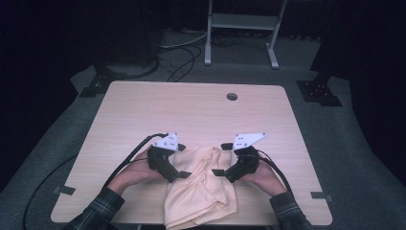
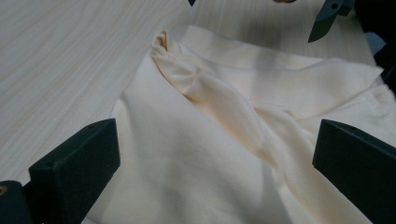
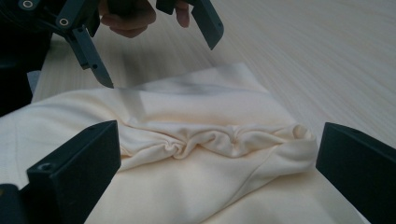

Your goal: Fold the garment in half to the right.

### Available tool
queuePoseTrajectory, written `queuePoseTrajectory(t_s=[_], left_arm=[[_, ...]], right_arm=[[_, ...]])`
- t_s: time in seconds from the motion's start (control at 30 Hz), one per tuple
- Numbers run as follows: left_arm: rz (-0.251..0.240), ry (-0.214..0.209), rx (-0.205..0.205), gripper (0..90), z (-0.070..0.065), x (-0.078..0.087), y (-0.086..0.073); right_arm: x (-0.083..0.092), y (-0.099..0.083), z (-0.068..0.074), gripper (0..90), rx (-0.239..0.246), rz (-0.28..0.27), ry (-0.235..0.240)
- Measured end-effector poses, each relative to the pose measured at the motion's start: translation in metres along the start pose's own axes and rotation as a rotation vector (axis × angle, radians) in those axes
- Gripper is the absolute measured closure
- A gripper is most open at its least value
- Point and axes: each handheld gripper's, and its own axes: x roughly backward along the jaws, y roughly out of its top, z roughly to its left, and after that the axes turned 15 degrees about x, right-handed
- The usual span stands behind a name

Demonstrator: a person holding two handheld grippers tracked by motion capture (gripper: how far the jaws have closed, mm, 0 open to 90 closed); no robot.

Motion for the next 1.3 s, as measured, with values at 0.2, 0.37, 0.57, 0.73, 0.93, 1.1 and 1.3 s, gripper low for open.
queuePoseTrajectory(t_s=[0.2,0.37,0.57,0.73,0.93,1.1,1.3], left_arm=[[-0.032,0.011,0.002,0.3,-0.003,0.02,0.0],[-0.061,0.027,0.008,0.3,-0.008,0.039,-0.006],[-0.05,0.061,0.0,0.3,-0.012,0.062,-0.019],[-0.064,0.094,0.01,0.3,-0.013,0.078,-0.031],[-0.054,0.117,0.017,0.3,-0.017,0.089,-0.046],[-0.026,0.141,0.021,0.3,-0.019,0.096,-0.061],[-0.014,0.174,0.048,0.3,-0.018,0.108,-0.081]], right_arm=[[0.016,0.005,0.005,0.0,0.0,-0.031,-0.009],[0.032,0.007,0.012,0.0,0.018,-0.046,-0.018],[0.049,0.005,0.017,0.0,0.033,-0.065,-0.041],[0.06,-0.002,0.022,0.0,0.029,-0.074,-0.058],[0.074,-0.014,0.029,0.0,0.023,-0.074,-0.074],[0.086,-0.027,0.037,0.0,0.011,-0.056,-0.093],[0.098,-0.046,0.045,0.0,-0.015,-0.037,-0.115]])
